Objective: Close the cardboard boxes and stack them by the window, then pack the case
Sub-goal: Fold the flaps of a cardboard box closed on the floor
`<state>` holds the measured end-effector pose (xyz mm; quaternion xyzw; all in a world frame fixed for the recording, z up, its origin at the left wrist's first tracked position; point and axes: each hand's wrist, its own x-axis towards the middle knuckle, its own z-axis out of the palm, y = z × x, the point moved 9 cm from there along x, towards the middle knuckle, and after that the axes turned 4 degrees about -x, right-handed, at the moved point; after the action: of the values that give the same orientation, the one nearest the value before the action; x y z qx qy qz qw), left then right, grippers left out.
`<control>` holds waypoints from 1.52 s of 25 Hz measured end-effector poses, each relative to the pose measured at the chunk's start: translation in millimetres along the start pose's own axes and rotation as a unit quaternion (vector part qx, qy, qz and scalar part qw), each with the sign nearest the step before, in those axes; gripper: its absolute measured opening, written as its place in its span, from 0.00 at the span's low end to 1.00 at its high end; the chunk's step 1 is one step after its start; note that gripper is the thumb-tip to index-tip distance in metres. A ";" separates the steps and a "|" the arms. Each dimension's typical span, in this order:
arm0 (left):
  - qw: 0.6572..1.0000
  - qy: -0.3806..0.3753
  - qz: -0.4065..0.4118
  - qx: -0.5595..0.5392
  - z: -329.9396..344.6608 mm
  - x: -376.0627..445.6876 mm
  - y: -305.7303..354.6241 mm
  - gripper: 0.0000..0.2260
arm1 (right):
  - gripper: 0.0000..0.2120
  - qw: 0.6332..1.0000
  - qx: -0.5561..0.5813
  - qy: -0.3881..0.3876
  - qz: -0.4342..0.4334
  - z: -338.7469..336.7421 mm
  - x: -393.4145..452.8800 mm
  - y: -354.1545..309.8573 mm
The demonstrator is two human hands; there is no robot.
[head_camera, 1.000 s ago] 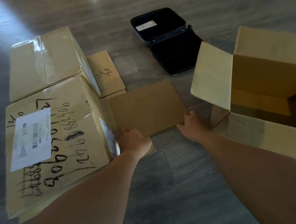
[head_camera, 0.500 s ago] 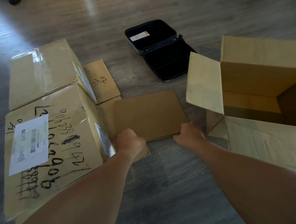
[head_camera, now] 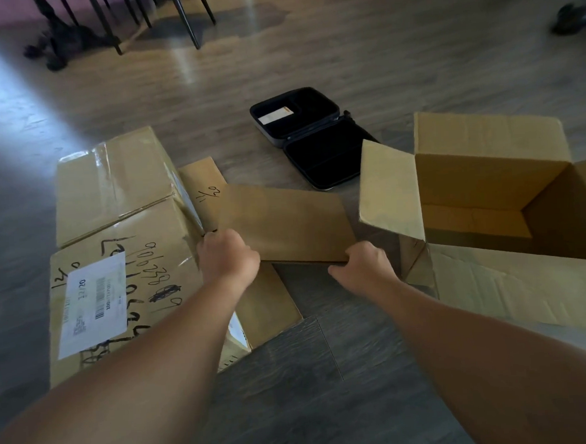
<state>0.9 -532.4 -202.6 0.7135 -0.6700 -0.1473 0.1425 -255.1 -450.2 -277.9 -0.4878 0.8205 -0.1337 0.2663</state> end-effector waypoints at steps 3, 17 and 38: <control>0.999 0.037 -0.024 0.013 -36.5 2.8 -15.5 0.13 | 0.16 0.999 0.010 0.011 -0.038 -15.0 -12.7 -41.3; 0.991 0.094 0.013 -0.093 -82.5 2.4 54.2 0.16 | 0.19 0.975 -0.097 0.160 -0.121 -138.8 -36.4 -57.3; 0.945 -0.204 0.253 -0.043 149.0 -125.6 312.1 0.16 | 0.15 0.979 -0.080 0.148 0.116 -226.0 -52.0 285.6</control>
<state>-351.5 -427.2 -211.6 0.4685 -0.8360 -0.2779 0.0659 -571.7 -274.6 -212.9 -0.3837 0.9100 -0.1062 0.1155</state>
